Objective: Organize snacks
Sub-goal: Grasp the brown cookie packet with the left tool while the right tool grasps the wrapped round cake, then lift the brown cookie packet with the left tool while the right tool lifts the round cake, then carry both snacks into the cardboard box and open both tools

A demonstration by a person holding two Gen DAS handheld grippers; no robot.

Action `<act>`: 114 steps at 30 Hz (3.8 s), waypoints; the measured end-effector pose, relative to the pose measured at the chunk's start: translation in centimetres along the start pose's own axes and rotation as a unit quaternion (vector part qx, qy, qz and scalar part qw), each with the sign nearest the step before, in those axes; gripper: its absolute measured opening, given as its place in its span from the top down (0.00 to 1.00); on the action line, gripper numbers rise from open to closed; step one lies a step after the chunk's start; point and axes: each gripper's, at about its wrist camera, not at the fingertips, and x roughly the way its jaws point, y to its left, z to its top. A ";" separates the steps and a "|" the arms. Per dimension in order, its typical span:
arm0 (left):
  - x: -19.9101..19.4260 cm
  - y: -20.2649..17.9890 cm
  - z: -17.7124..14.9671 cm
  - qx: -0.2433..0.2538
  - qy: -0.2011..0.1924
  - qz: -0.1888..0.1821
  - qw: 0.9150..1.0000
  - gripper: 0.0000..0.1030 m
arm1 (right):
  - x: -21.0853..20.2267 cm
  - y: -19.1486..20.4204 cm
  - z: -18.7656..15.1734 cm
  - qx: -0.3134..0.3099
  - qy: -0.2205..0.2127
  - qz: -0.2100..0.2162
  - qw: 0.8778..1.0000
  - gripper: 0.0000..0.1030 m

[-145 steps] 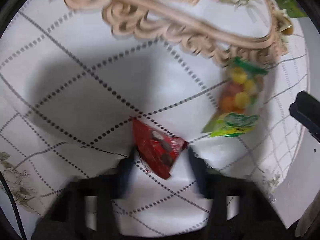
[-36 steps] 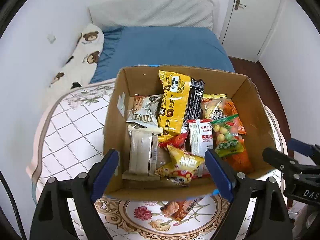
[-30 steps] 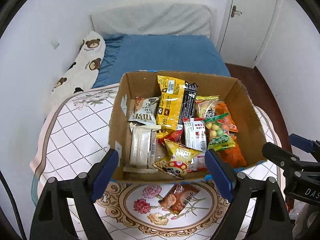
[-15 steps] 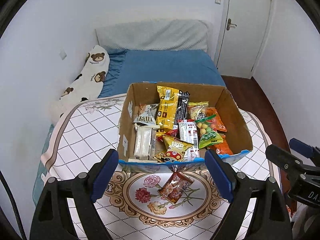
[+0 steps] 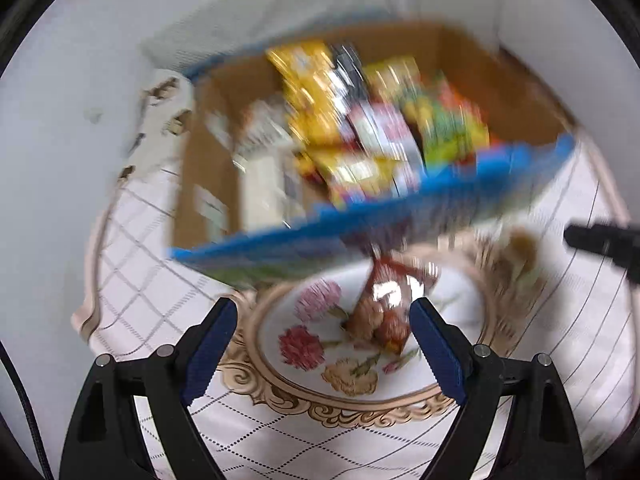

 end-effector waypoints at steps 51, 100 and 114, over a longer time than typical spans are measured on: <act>12.3 -3.0 -9.3 -0.132 0.200 -0.144 0.960 0.39 | 9.3 -3.6 -6.4 -0.043 0.139 -0.026 0.989 0.38; -4.0 0.5 0.1 -0.158 0.031 -0.213 0.964 0.47 | -3.2 1.8 -3.2 -0.072 0.025 0.045 0.996 0.47; -1.3 8.3 12.8 -0.152 0.040 -0.149 0.976 0.46 | -3.4 5.0 13.3 -0.101 -0.040 -0.014 0.994 0.47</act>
